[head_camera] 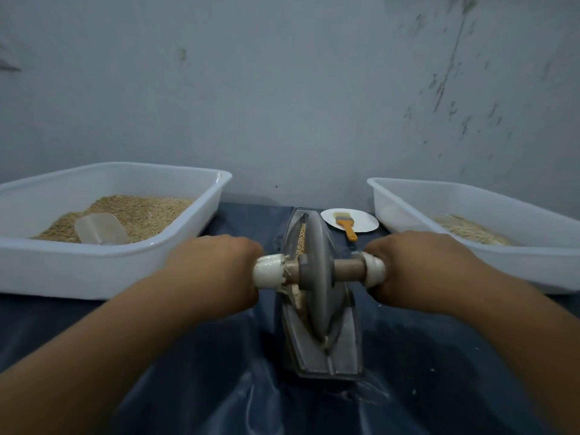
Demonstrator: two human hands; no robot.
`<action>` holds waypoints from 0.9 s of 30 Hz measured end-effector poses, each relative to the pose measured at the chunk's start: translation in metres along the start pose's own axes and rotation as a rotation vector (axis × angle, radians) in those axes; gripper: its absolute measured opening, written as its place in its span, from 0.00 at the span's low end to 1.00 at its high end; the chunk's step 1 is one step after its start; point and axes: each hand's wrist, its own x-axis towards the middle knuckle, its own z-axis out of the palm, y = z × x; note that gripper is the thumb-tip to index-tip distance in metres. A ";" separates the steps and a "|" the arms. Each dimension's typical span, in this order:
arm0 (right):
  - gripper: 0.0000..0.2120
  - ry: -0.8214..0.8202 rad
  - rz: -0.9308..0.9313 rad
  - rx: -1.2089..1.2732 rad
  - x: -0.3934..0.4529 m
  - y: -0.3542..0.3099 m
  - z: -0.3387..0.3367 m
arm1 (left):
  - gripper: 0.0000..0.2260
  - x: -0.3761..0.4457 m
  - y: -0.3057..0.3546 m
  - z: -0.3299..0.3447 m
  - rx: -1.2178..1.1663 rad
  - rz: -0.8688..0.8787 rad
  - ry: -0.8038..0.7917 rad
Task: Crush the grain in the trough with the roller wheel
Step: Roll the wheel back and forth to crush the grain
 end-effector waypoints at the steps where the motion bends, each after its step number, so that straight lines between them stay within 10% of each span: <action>1: 0.07 0.014 0.036 -0.006 0.008 0.001 0.006 | 0.10 0.006 0.000 0.006 -0.029 -0.020 -0.008; 15: 0.13 -0.293 0.036 0.329 0.010 0.018 0.008 | 0.10 0.022 -0.007 -0.007 -0.072 0.057 -0.154; 22: 0.10 0.058 0.149 0.138 0.032 0.006 0.031 | 0.06 0.040 0.002 0.008 -0.057 -0.010 0.045; 27: 0.09 -0.140 0.076 0.215 0.024 0.010 0.017 | 0.08 0.034 -0.003 0.001 -0.060 0.034 -0.104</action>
